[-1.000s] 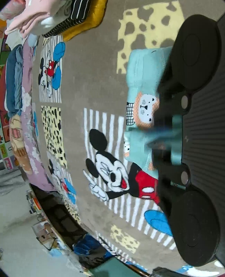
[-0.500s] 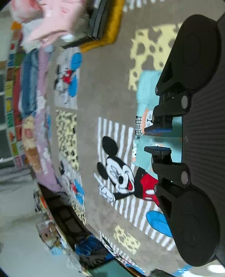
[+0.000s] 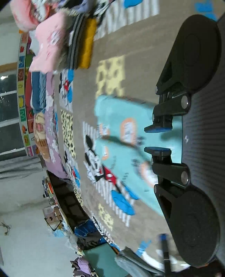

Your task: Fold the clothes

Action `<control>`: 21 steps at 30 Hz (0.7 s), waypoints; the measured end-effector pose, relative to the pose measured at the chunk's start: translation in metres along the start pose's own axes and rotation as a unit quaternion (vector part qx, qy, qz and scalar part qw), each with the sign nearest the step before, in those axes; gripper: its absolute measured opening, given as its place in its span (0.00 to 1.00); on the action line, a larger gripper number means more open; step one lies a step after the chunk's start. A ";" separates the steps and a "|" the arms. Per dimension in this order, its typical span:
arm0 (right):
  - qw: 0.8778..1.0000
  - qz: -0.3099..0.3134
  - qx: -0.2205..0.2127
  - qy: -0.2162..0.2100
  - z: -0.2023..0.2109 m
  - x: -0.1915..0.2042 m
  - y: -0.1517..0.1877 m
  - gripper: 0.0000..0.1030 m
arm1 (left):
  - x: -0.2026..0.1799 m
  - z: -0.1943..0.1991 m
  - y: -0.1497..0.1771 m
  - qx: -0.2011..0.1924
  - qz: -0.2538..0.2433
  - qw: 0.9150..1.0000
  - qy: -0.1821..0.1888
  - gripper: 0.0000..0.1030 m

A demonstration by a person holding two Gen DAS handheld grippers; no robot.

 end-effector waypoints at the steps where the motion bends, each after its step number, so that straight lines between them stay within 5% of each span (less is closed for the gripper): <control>1: 1.000 -0.006 -0.001 0.001 0.006 -0.003 0.009 0.18 | -0.004 -0.007 0.000 -0.001 -0.011 1.000 -0.001 0.22; 7: 0.999 -0.045 -0.012 0.003 0.029 -0.009 0.053 0.21 | 0.001 -0.056 0.026 0.093 -0.069 0.990 -0.083 0.22; 10: 0.999 -0.036 0.007 0.013 0.025 -0.008 0.073 0.21 | 0.005 -0.060 0.029 0.090 -0.066 0.990 -0.082 0.23; 15: 0.997 -0.070 -0.027 -0.001 0.043 -0.020 0.074 0.23 | -0.005 -0.035 0.024 0.061 -0.077 0.992 -0.081 0.25; 19: 0.999 0.009 -0.033 0.006 0.062 -0.019 0.088 0.23 | -0.026 -0.010 0.028 0.051 -0.149 0.983 -0.094 0.55; 21: 0.998 0.058 -0.033 0.012 0.071 -0.018 0.097 0.29 | -0.037 -0.005 0.036 0.063 -0.208 0.970 -0.109 0.57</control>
Point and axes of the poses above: each gripper's, at about its wrist camera, not at the fingertips, and z roughly against the way its jaws point, x to its left, y to its underside, the point moved 5 cm from there along -z, roughly the way its jaws point, and after that the axes turned 5 degrees about y, right-handed, at the moved point
